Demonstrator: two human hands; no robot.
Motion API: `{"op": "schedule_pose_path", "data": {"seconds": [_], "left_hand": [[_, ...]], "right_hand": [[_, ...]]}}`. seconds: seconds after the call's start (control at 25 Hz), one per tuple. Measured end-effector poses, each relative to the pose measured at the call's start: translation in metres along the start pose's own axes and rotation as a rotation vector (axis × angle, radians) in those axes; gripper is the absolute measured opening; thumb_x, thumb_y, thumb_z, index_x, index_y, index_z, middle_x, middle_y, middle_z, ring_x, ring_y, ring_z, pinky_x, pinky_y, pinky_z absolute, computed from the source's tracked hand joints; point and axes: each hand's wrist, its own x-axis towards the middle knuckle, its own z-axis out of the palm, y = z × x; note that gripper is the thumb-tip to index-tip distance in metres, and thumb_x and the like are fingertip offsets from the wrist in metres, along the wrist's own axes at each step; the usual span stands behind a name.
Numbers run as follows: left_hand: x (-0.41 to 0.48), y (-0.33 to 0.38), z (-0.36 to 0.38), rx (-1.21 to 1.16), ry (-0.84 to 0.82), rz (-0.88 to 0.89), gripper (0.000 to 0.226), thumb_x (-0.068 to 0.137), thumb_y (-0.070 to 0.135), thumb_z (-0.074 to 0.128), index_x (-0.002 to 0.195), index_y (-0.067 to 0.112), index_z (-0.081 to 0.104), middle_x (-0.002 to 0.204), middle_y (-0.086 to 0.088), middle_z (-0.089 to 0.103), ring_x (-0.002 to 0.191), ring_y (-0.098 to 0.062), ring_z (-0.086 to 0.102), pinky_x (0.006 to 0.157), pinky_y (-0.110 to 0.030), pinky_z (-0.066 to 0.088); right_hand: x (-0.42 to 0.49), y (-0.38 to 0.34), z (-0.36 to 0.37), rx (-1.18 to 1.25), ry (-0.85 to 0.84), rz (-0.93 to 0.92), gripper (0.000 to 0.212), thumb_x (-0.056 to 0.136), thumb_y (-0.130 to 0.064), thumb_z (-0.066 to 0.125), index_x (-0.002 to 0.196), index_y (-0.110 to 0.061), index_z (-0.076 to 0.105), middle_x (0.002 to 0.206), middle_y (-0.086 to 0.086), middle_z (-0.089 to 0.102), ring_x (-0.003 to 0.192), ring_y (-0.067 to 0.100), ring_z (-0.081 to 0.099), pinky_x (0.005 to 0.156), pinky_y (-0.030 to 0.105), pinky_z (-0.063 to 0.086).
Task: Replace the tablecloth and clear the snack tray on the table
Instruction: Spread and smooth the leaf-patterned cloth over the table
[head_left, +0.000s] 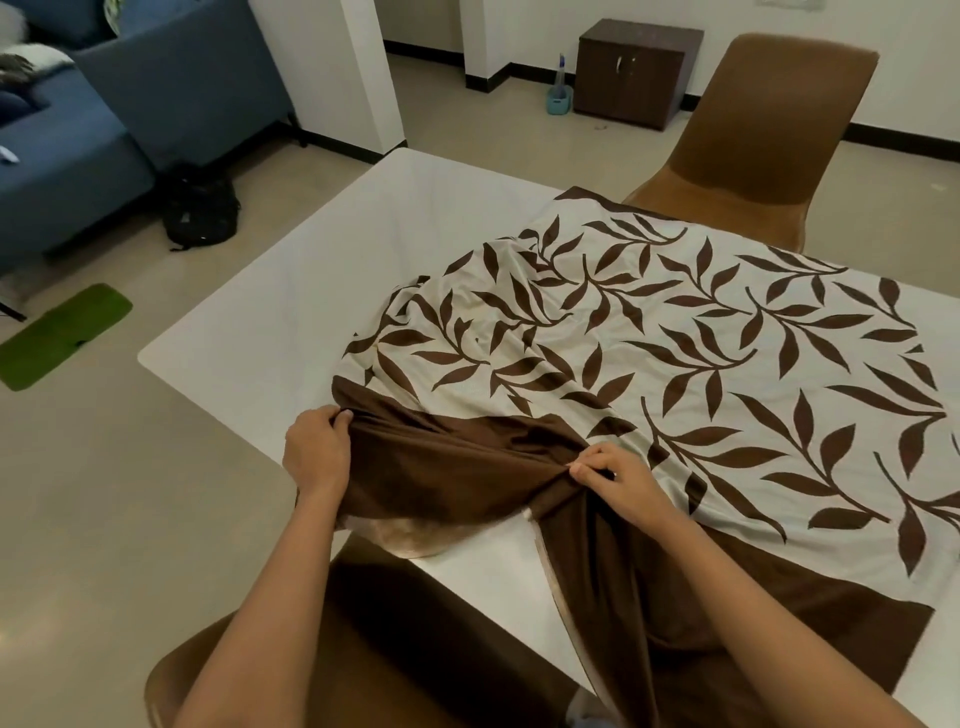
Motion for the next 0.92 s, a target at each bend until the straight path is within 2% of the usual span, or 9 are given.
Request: {"op": "schedule_pose_path", "data": {"seconds": [0.24, 0.36, 0.44, 0.52, 0.56, 0.64, 0.76, 0.84, 0.92], "left_hand": [[0.010, 0.044, -0.010, -0.254, 0.147, 0.124, 0.029, 0.099, 0.031, 0.047, 0.105, 0.009, 0.065, 0.096, -0.010, 0.068, 0.088, -0.028, 0.060, 0.067, -0.029, 0.038], [0.020, 0.067, -0.012, -0.328, 0.086, 0.163, 0.026, 0.099, 0.030, 0.048, 0.106, 0.010, 0.064, 0.098, -0.008, 0.069, 0.089, -0.026, 0.062, 0.070, -0.027, 0.040], [0.020, 0.076, -0.004, -0.330, 0.036, 0.138, 0.025, 0.098, 0.027, 0.049, 0.106, 0.009, 0.064, 0.098, -0.008, 0.069, 0.090, -0.024, 0.062, 0.073, -0.027, 0.040], [0.015, 0.081, 0.006, -0.358, 0.014, 0.079, 0.025, 0.098, 0.026, 0.048, 0.107, 0.007, 0.063, 0.099, -0.008, 0.068, 0.091, -0.025, 0.062, 0.074, -0.026, 0.041], [0.011, 0.081, 0.011, -0.382, 0.007, 0.040, 0.026, 0.098, 0.027, 0.049, 0.106, 0.007, 0.063, 0.099, -0.008, 0.067, 0.091, -0.025, 0.062, 0.075, -0.026, 0.042], [0.006, 0.081, 0.020, -0.434, 0.021, -0.003, 0.027, 0.097, 0.029, 0.051, 0.105, 0.007, 0.064, 0.098, -0.008, 0.067, 0.091, -0.024, 0.062, 0.077, -0.026, 0.044], [0.011, 0.073, 0.013, -0.443, 0.110, -0.032, 0.027, 0.096, 0.029, 0.051, 0.105, 0.007, 0.064, 0.098, -0.009, 0.066, 0.091, -0.025, 0.061, 0.076, -0.030, 0.044], [0.024, 0.060, 0.001, -0.372, 0.178, -0.068, 0.027, 0.097, 0.027, 0.049, 0.108, 0.006, 0.063, 0.103, -0.013, 0.066, 0.096, -0.032, 0.060, 0.079, -0.034, 0.044], [0.044, 0.036, -0.015, -0.296, 0.223, -0.127, 0.028, 0.097, 0.024, 0.047, 0.111, 0.005, 0.061, 0.109, -0.020, 0.066, 0.103, -0.038, 0.058, 0.085, -0.040, 0.045]], "right_hand": [[0.011, -0.013, -0.005, 0.145, 0.403, 0.041, 0.010, 0.091, -0.021, 0.060, 0.088, -0.021, 0.070, 0.086, -0.004, 0.067, 0.088, 0.012, 0.060, 0.078, 0.021, 0.044], [0.011, -0.021, 0.003, -0.246, 0.622, 0.046, 0.013, 0.090, -0.014, 0.060, 0.101, -0.017, 0.067, 0.100, 0.002, 0.063, 0.097, 0.017, 0.054, 0.086, 0.026, 0.043], [0.004, -0.038, 0.032, -0.448, 0.699, -0.172, 0.026, 0.086, -0.003, 0.059, 0.111, -0.010, 0.064, 0.109, 0.008, 0.059, 0.105, 0.021, 0.052, 0.096, 0.029, 0.043], [-0.003, -0.062, 0.075, -0.470, 0.380, -0.502, 0.042, 0.082, 0.004, 0.058, 0.124, -0.004, 0.058, 0.125, 0.014, 0.057, 0.118, 0.025, 0.052, 0.106, 0.034, 0.040], [-0.006, -0.070, 0.096, -0.489, 0.113, -0.544, 0.052, 0.084, 0.002, 0.056, 0.136, -0.004, 0.048, 0.139, 0.015, 0.048, 0.130, 0.025, 0.044, 0.113, 0.036, 0.032], [0.000, -0.070, 0.130, -0.555, -0.291, -0.389, 0.065, 0.094, -0.016, 0.047, 0.151, -0.010, 0.017, 0.159, 0.009, 0.014, 0.147, 0.021, 0.011, 0.120, 0.035, 0.008], [0.013, -0.049, 0.149, -0.690, -0.370, -0.170, 0.074, 0.094, -0.063, 0.016, 0.153, -0.023, -0.001, 0.160, -0.001, -0.009, 0.142, 0.013, -0.020, 0.119, 0.040, -0.010], [0.004, -0.035, 0.137, -0.636, -0.299, -0.141, 0.089, 0.076, -0.077, -0.001, 0.153, -0.031, 0.001, 0.161, -0.005, -0.006, 0.145, 0.013, -0.015, 0.115, 0.036, -0.017], [-0.013, -0.012, 0.111, -0.507, -0.248, -0.038, 0.084, 0.081, -0.077, 0.014, 0.152, -0.033, 0.009, 0.160, -0.005, 0.008, 0.146, 0.016, 0.006, 0.114, 0.026, -0.005]]}}
